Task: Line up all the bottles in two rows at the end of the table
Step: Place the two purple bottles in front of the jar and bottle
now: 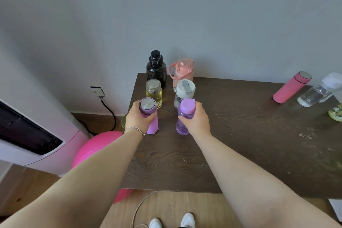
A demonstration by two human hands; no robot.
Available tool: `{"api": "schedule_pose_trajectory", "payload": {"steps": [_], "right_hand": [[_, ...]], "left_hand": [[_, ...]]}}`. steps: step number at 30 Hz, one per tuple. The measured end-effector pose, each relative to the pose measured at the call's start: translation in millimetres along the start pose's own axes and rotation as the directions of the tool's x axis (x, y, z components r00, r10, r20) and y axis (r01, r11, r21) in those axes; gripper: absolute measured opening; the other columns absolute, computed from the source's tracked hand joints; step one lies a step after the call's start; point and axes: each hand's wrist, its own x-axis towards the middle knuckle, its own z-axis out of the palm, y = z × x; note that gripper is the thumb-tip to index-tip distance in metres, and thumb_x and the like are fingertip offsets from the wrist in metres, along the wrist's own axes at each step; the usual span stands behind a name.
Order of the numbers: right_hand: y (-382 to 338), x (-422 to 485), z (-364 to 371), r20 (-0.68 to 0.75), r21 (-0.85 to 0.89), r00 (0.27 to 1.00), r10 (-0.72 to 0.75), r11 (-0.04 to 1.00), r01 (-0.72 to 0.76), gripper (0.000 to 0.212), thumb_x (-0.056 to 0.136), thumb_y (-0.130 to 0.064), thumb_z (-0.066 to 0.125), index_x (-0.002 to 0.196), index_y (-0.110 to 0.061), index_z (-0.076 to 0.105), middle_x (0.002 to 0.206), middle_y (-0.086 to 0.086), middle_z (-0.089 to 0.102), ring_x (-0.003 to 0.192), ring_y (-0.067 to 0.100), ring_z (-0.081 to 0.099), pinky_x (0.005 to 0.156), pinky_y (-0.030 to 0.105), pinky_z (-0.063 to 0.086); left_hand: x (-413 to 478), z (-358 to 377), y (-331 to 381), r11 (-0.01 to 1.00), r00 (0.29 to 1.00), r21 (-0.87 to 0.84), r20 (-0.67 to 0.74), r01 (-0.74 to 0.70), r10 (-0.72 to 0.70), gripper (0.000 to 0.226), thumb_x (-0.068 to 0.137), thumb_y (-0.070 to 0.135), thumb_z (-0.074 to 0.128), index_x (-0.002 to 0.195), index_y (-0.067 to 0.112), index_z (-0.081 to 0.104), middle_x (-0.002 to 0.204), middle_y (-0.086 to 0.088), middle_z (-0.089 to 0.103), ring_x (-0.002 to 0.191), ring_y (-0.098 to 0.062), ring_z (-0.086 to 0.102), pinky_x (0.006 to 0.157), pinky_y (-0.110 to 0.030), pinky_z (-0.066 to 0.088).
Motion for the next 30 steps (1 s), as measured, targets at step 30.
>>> {"api": "schedule_pose_trajectory", "payload": {"steps": [30], "right_hand": [[-2.7,15.9,3.7,-0.051,0.018,0.998,0.027,0.999,-0.026,0.08,0.074,-0.033,0.086,0.139,-0.024,0.04,0.138,-0.001,0.052,0.125,0.021,0.054,0.1,0.041,0.049]], "left_hand": [[26.3,2.9,8.2,0.998,0.999,0.048,0.033,-0.041,0.04,0.07,0.075,0.037,0.081,0.133,0.022,0.045,0.126,-0.001,0.062,0.11,-0.025,0.059,0.089,-0.04,0.054]]}}
